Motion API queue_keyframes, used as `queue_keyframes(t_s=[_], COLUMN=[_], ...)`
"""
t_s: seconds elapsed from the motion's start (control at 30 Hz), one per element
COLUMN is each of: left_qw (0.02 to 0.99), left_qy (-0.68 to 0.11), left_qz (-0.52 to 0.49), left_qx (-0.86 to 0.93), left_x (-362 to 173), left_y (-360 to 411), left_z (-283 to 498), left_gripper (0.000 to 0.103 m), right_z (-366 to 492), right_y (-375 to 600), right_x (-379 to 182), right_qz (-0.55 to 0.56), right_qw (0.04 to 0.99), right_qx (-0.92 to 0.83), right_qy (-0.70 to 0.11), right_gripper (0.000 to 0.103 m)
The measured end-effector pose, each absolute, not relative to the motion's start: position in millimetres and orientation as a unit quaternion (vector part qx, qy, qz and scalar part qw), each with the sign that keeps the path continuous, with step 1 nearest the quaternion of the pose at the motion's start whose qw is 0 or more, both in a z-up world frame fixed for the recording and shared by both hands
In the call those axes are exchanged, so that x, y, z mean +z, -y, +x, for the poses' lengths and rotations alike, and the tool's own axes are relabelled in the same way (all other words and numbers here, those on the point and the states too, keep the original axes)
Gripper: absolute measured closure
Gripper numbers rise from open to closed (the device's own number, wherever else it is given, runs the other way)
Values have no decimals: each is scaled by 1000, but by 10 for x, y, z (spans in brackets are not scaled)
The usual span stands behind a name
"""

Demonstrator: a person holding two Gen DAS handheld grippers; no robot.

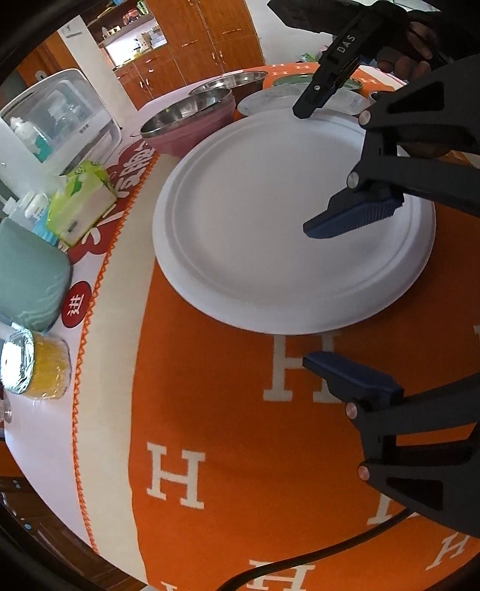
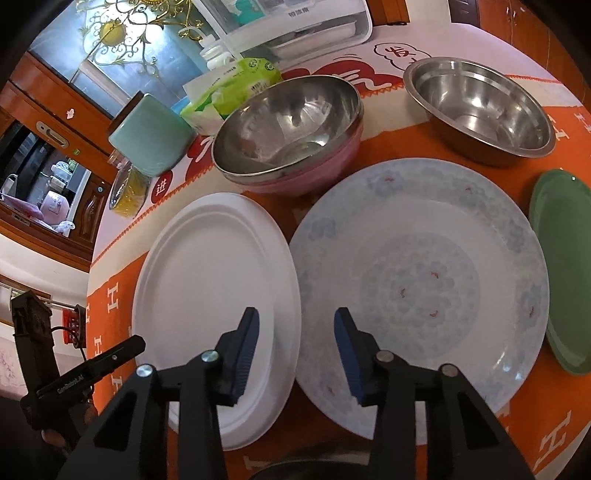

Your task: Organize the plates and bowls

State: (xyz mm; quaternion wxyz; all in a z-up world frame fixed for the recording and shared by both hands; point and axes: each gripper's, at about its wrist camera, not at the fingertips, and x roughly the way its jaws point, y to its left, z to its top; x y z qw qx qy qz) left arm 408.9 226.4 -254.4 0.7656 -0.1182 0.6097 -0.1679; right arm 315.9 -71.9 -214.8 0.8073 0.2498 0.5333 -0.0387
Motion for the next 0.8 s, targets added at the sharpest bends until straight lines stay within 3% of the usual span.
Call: queue_keyframes(t_s=[0.1, 0.17, 0.27, 0.8], left_qw=[767, 765, 767, 763], left_qy=[-608, -610, -609, -596], left_qz=[-113, -114, -110, -176], left_qx=[-170, -173, -169, -178], left_x=[-2540, -2546, -2541, -2409], left_y=[-2228, -2206, -2198, -2395], left_z=[4094, 4094, 4095, 3986], left_gripper=[44, 54, 56, 57], right_z=[3172, 3174, 3177, 3125], right_y=[720, 712, 689, 589], right_x=[-2186, -2192, -2198, -1971], right_qz=[255, 257, 257, 235], right_qw=[804, 804, 804, 825], right_qx=[-35, -30, -23, -21], right_qy=[-537, -536, -536, -513], right_gripper=[74, 80, 86, 88])
